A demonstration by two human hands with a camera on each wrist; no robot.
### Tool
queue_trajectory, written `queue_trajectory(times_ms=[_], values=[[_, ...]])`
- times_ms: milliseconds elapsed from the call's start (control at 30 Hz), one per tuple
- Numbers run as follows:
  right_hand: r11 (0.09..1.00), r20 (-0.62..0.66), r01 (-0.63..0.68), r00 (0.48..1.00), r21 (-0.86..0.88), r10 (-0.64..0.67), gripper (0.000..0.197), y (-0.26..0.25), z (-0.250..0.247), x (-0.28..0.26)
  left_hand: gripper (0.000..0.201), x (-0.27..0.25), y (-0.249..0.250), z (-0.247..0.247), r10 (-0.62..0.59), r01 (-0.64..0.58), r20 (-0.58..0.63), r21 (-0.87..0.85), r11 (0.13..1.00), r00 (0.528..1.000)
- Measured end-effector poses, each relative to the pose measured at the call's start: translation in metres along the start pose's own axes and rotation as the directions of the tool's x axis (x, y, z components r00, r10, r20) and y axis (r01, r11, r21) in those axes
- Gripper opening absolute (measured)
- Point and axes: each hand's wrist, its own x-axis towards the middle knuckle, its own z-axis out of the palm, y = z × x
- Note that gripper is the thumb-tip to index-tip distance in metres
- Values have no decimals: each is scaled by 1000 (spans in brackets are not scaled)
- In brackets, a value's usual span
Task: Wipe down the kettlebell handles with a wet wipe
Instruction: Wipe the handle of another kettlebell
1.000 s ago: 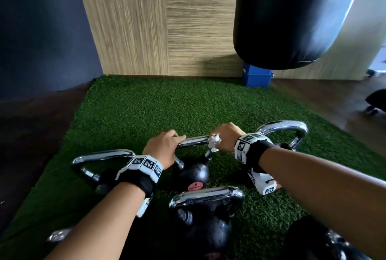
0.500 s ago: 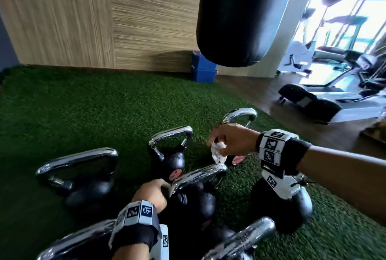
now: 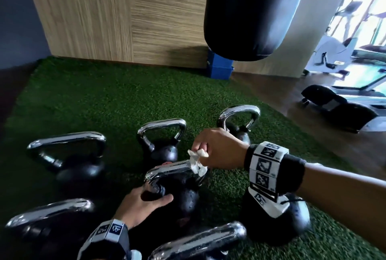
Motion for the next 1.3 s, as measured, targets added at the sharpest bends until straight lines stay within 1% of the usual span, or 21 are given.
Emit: queue_trajectory(times_ms=[100, 167, 200, 300, 333, 433, 533, 667, 733, 767, 800, 833, 867, 933, 1000, 1067, 1167, 1300], values=[[997, -9, 66, 998, 48, -66, 23, 5, 3, 3, 84, -1, 1, 6, -5, 4, -42, -15, 1000, 999], [994, 20, 101, 995, 49, -102, 26, 4, 4, 9, 84, -1, 1, 8, 16, -17, -58, -8, 1000, 998], [992, 38, 117, 992, 44, -119, 28, 3, 6, 12, 79, -2, 1, 10, 38, -39, -65, -4, 999, 997], [980, 47, 194, 979, 49, -196, 27, 0, 12, 17, 50, -5, 2, 14, 85, -82, -84, 33, 996, 993], [974, 42, 224, 973, 46, -226, 26, -1, 15, 18, 48, -5, 2, 15, 91, -87, -92, 50, 995, 992], [964, 30, 266, 963, 24, -267, 26, -3, 22, 18, 60, -5, 2, 19, 99, -92, -96, 79, 993, 990], [956, 28, 289, 957, -51, -288, 25, -6, 26, 16, 69, -7, 5, 18, 86, -74, -106, 108, 991, 991], [957, 59, 246, 969, -155, -240, 19, -3, 20, 10, 70, -11, 11, 16, 57, -43, -118, 114, 992, 991], [956, 81, 202, 979, -211, -189, 10, 3, 14, 5, 70, -12, 12, 17, 63, -48, -127, 118, 992, 990], [956, 94, 183, 982, -232, -165, 16, 6, 12, 4, 71, -12, 13, 18, 69, -55, -128, 117, 992, 989], [951, 102, 188, 981, -245, -167, 20, 9, 10, 3, 73, -13, 13, 19, 74, -60, -125, 115, 992, 989], [952, 109, 173, 983, -253, -150, 17, 10, 9, 3, 73, -13, 13, 20, 77, -63, -123, 111, 992, 989], [947, 108, 187, 981, -260, -164, 12, 11, 9, 3, 71, -13, 12, 21, 77, -63, -128, 108, 992, 989], [952, 76, 189, 982, -243, -175, 19, 11, 11, 3, 66, -12, 11, 22, 75, -59, -140, 118, 991, 987], [956, 65, 181, 983, -229, -170, 20, 11, 13, 1, 63, -11, 10, 23, 71, -52, -143, 131, 990, 987], [963, 70, 154, 987, -223, -142, 16, 17, 15, 0, 60, -11, 10, 24, 62, -43, -144, 130, 991, 988], [980, 86, 74, 995, -186, -59, 14, 29, 17, -1, 44, -11, 12, 24, 31, -9, -150, 149, 989, 988], [985, 117, 23, 993, -174, -2, 19, 36, 16, 5, 45, -11, 12, 25, 17, 6, -150, 157, 988, 989]])
